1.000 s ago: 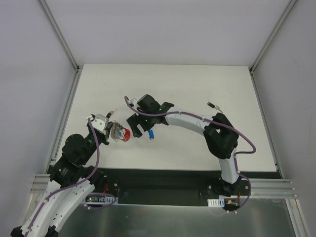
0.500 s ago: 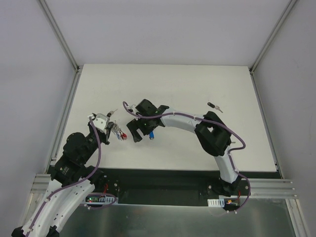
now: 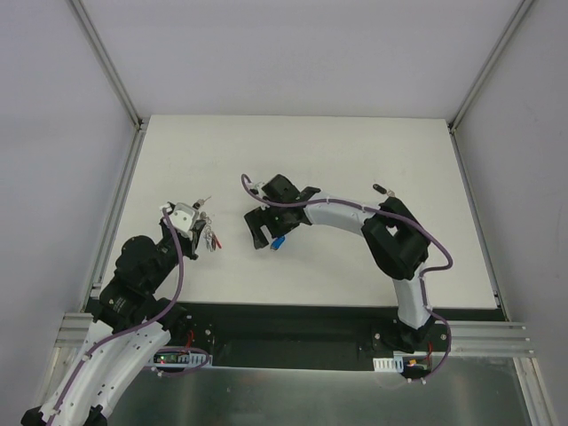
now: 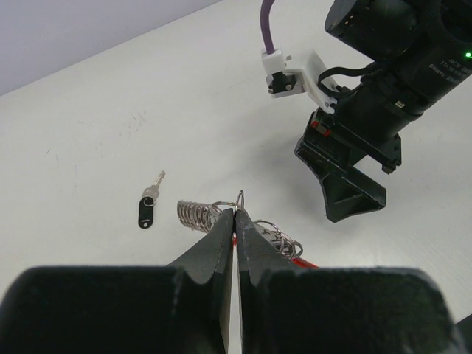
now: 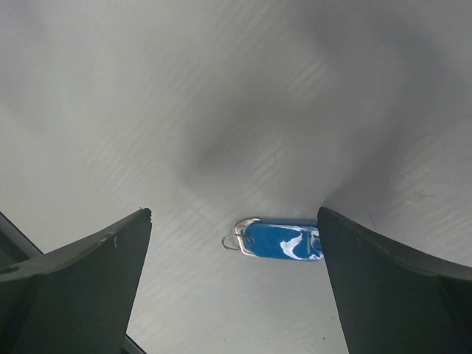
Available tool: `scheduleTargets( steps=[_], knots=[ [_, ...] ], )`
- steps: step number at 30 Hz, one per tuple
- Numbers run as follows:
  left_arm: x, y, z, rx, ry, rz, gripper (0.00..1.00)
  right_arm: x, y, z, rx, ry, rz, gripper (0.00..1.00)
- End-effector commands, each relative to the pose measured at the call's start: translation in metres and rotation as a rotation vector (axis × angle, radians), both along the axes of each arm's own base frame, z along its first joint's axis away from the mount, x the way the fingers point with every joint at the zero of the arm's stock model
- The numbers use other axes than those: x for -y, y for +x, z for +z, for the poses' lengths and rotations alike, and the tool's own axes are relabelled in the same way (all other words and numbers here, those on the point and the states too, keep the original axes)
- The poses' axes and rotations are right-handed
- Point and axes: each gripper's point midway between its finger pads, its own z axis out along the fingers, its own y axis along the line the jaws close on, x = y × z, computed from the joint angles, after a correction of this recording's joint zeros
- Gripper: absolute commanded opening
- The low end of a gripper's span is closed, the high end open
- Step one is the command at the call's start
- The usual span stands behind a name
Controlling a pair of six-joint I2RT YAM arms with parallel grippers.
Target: Put the keys on the keyring
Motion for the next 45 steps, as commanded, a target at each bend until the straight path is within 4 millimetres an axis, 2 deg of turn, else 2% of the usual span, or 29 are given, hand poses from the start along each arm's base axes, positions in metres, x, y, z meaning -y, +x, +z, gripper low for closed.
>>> scheduleTargets(
  steps=[1, 3, 7, 11, 15, 17, 22, 28, 30, 37, 45],
  knots=[
    [0.004, 0.002, 0.015, 0.038, -0.044, -0.011, 0.0, 0.036, -0.012, -0.005, -0.03, -0.084, -0.082, 0.99],
    [0.004, 0.002, 0.015, 0.037, -0.046, -0.012, 0.0, 0.042, -0.014, 0.001, -0.023, -0.08, -0.094, 0.99],
    [0.005, 0.001, 0.015, 0.037, -0.048, -0.016, 0.0, 0.054, -0.031, -0.001, -0.064, -0.073, -0.121, 0.99],
    [0.005, 0.002, 0.015, 0.034, -0.051, -0.018, 0.0, 0.053, -0.043, 0.004, -0.087, -0.043, -0.113, 0.99],
    [0.005, 0.001, 0.016, 0.036, -0.054, -0.02, 0.0, 0.043, -0.057, 0.009, -0.083, -0.019, -0.039, 0.99],
    [0.005, 0.001, 0.016, 0.039, -0.055, -0.02, 0.0, 0.042, -0.056, 0.016, -0.052, -0.006, -0.018, 0.99],
    [0.006, 0.0, 0.016, 0.039, -0.058, -0.026, 0.0, 0.04, -0.033, 0.031, 0.099, 0.0, 0.087, 0.98],
    [0.006, 0.0, 0.016, 0.039, -0.055, -0.025, 0.0, 0.027, -0.012, 0.033, 0.133, 0.024, 0.173, 0.98],
    [0.006, 0.0, 0.016, 0.04, -0.057, -0.025, 0.0, 0.027, -0.006, 0.025, 0.132, 0.013, 0.186, 0.98],
    [0.006, 0.0, 0.016, 0.04, -0.057, -0.026, 0.0, 0.016, -0.011, 0.014, 0.083, 0.04, 0.256, 0.98],
    [0.007, 0.0, 0.015, 0.035, -0.056, -0.031, 0.0, 0.021, -0.026, 0.007, 0.025, 0.041, 0.255, 0.98]
  ],
)
